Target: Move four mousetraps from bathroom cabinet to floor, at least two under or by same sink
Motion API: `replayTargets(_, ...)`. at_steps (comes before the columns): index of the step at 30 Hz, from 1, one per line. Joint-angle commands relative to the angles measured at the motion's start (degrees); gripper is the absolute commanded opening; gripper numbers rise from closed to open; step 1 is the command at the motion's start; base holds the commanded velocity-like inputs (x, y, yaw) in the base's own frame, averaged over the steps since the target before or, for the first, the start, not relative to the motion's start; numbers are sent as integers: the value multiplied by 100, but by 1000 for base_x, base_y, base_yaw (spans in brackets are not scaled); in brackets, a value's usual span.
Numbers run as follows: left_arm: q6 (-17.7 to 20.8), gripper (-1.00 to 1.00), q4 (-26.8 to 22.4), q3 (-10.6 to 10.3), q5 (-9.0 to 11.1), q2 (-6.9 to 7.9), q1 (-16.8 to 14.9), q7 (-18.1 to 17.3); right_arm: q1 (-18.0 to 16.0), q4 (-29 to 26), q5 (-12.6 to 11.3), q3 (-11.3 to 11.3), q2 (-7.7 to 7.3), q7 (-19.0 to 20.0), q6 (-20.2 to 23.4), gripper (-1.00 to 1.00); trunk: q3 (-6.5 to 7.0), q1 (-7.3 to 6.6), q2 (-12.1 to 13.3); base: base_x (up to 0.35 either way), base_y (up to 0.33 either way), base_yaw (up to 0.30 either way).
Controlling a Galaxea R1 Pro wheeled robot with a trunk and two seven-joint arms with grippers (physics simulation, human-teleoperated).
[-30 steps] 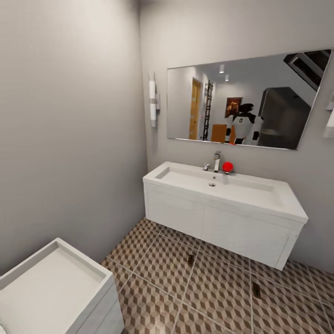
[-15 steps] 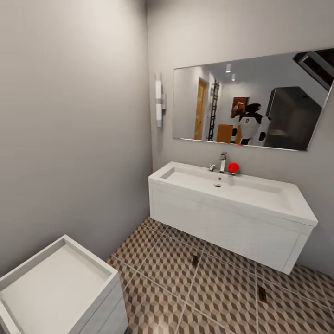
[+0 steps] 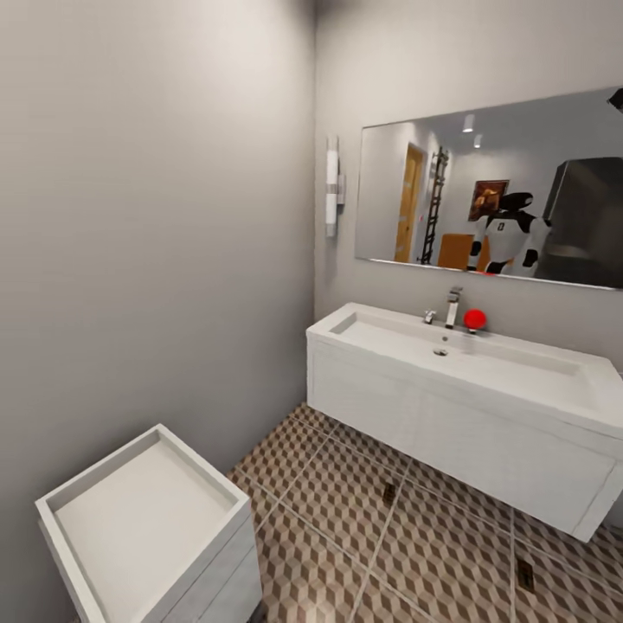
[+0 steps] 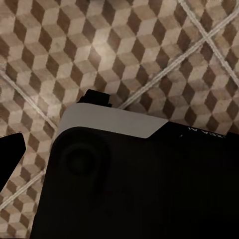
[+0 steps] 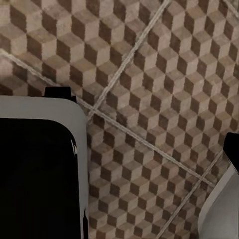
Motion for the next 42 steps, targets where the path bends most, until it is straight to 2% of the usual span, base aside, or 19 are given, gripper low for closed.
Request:
replayTargets(1, -15, 100, 2, -48, 48, -2, -4, 18, -7, 19, 62, -47, -1, -20, -36, 100, -6, 0, -4, 0, 0, 268)
replayTargets(42, -3, 100, -3, -52, 58, 28, -4, 27, -7, 10, 99, -34, 11, -19, -54, 100, -6, 0, -4, 0, 0, 270)
